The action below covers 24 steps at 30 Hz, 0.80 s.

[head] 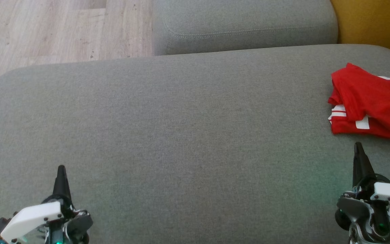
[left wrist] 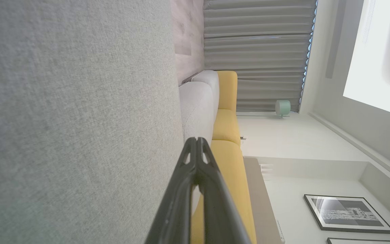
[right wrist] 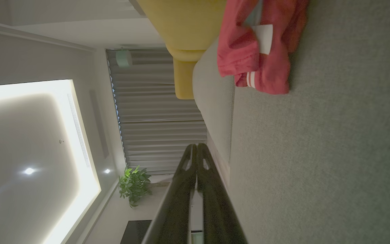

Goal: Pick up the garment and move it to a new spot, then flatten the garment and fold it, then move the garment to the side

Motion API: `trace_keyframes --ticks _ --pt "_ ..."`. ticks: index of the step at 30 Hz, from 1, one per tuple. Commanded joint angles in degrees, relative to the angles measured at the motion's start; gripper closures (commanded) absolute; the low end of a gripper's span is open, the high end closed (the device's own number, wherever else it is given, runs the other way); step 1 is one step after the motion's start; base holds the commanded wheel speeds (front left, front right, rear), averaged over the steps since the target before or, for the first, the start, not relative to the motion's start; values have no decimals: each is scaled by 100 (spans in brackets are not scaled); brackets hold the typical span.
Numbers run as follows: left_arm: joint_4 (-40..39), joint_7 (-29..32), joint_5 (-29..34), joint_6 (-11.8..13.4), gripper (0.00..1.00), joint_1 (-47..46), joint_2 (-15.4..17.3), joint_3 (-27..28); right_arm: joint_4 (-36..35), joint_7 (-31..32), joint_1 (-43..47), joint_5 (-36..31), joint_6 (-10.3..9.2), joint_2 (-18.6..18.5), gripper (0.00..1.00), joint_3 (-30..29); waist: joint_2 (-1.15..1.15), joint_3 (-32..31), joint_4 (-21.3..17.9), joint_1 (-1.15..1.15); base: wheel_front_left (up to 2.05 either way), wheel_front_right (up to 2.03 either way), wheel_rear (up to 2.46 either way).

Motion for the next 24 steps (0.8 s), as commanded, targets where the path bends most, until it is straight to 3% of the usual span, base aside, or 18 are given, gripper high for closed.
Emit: trace_keyframes --ticks 1,24 --pt "-166 20 -23 -38 100 -282 24 219 -180 50 -290 47 40 -89 100 96 0 -1 0 0 0 0 0" --pt "-166 29 -14 -38 100 -283 16 231 -179 68 -292 28 40 -73 100 74 0 -1 0 0 0 0 0"
